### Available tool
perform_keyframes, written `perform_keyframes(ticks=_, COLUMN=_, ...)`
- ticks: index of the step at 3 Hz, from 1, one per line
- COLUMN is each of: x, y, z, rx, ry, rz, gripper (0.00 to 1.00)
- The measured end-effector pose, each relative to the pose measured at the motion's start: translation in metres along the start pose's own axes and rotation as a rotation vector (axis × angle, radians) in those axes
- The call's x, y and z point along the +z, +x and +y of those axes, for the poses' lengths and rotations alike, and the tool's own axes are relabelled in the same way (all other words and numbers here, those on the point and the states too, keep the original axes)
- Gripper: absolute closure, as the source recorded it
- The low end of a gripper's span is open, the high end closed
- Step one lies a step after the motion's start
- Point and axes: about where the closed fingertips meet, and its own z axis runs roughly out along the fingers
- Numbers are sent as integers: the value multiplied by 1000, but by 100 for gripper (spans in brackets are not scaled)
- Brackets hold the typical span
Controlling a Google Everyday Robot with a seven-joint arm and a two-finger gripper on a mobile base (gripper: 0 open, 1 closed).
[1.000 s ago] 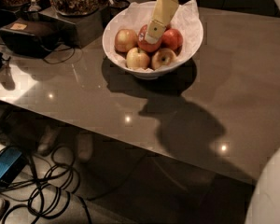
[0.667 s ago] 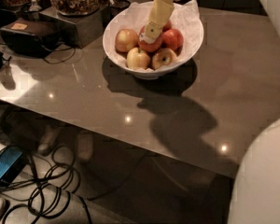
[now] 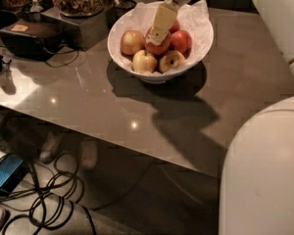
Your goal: Pick apple from white bowl
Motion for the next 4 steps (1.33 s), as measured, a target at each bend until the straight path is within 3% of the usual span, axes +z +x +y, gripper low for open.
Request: perform_keyframes(ticks=4, x=35, y=2, z=-11, rx=30, ry=-33, rz=58, gripper=29)
